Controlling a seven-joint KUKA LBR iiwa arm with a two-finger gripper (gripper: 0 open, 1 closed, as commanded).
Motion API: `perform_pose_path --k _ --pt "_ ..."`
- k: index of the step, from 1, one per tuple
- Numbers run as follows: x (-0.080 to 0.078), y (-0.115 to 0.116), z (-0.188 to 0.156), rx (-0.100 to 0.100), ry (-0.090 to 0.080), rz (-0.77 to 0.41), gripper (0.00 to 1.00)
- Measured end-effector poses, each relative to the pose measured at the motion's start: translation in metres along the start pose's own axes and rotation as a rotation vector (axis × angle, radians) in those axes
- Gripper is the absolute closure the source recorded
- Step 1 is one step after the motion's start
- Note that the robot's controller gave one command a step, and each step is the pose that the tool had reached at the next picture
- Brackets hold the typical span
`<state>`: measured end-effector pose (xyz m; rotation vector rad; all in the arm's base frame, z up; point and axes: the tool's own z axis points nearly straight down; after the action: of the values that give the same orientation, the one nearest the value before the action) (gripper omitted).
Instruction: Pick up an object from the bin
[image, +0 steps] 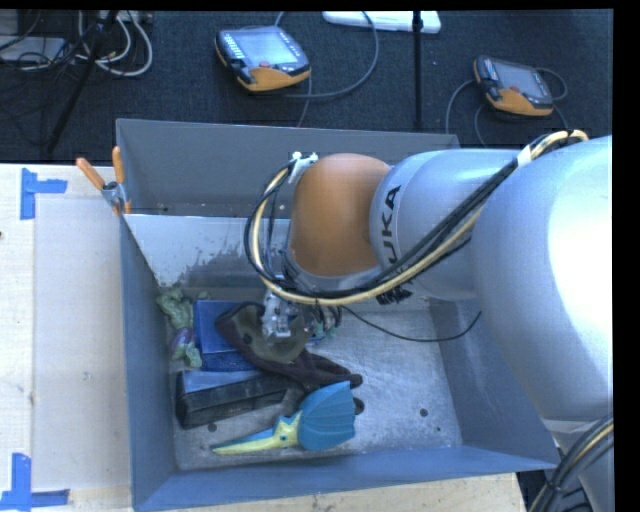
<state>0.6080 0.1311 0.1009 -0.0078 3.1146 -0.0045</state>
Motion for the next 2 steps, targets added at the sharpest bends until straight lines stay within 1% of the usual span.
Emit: perform_pose_path --k 1,2 --pt "0.0000 -0.0001 0.0001 0.000 0.000 0.002 1.00" --pt "0.0049 -0.0023 -0.0026 -0.004 -0.008 0.003 1.00"
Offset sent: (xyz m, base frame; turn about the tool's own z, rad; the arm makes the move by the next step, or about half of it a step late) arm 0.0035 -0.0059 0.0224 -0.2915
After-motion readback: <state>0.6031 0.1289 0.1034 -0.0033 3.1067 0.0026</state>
